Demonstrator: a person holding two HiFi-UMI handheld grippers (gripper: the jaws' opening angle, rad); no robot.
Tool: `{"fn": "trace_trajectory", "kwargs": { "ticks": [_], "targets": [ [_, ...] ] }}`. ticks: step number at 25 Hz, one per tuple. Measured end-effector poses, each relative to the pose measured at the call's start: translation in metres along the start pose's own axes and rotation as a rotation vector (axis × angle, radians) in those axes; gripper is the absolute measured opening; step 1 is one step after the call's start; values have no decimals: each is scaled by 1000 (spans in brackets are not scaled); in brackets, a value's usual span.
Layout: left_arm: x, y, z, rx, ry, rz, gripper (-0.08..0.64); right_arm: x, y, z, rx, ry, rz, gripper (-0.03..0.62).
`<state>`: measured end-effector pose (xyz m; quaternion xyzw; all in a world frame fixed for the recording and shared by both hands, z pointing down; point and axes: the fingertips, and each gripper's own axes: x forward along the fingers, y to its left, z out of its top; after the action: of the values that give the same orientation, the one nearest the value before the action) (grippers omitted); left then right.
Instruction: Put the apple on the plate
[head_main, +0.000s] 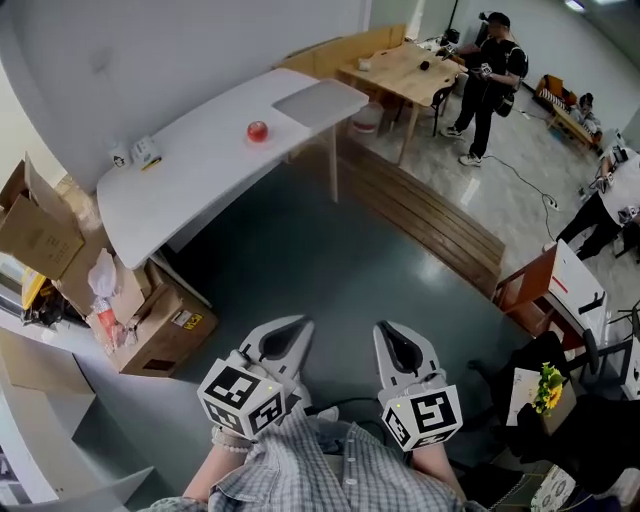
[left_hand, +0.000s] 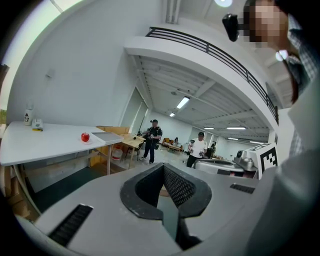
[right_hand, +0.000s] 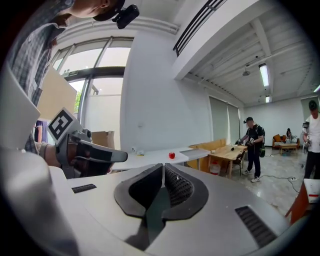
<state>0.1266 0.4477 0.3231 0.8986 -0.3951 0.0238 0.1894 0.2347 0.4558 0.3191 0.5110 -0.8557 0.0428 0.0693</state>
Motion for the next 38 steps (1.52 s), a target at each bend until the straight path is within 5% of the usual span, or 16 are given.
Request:
{"fn": "trace_trajectory", "kwargs": {
  "ticks": [20,38],
  "targets": [
    [24,125,76,26,-50,-20,9,127,12,51,-27,-34,-26,31],
    [15,190,93,34,-71,-22,9,182,32,55,-29,-39,-55,31]
  ]
}}
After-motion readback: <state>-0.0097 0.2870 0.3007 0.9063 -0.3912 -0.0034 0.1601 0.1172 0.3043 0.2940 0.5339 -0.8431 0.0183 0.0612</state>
